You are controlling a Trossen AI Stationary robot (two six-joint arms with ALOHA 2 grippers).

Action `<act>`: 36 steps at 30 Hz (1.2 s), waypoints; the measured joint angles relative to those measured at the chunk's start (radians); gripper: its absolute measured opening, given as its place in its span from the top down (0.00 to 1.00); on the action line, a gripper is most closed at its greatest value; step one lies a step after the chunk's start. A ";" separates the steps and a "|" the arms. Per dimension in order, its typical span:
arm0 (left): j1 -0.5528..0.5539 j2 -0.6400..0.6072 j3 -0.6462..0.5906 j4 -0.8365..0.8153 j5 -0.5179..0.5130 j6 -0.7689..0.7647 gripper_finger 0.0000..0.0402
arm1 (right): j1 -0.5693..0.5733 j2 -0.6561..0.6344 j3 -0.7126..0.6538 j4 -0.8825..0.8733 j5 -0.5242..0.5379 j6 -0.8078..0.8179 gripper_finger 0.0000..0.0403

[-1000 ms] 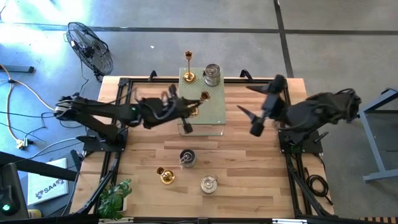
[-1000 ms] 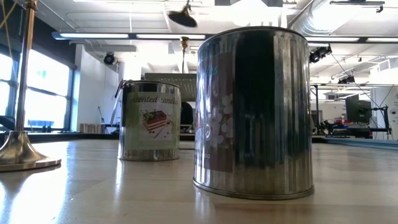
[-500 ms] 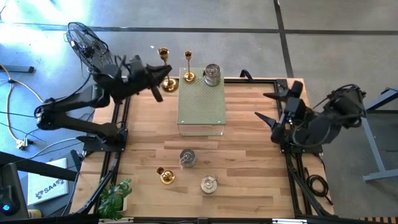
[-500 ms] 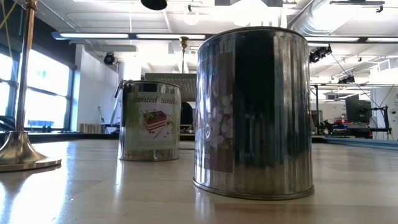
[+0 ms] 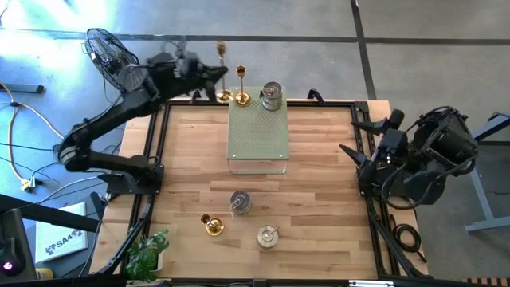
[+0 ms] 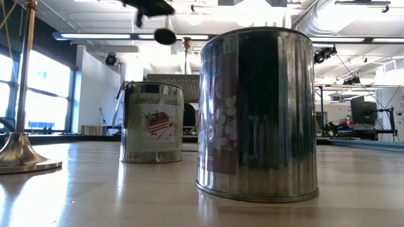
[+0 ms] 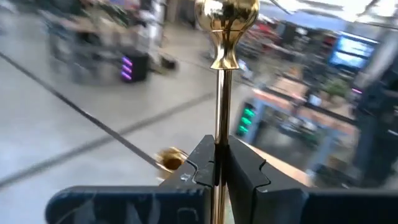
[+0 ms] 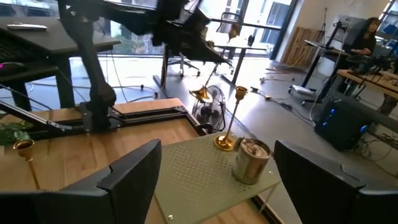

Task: Pick & Place candle stick holders
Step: Put the right gold candle holder on the shelf aligned with the other gold candle holder

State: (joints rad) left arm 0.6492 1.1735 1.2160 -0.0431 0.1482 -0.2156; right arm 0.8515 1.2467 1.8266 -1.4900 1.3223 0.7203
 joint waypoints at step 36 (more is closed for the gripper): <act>-0.171 0.045 -0.443 0.656 -0.010 0.091 0.97 | 0.062 -0.095 -0.175 0.027 0.080 0.120 0.24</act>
State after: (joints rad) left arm 0.4782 1.2188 0.7729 0.6129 0.1383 -0.1248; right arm 0.9138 1.1521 1.6512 -1.4625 1.4018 0.8406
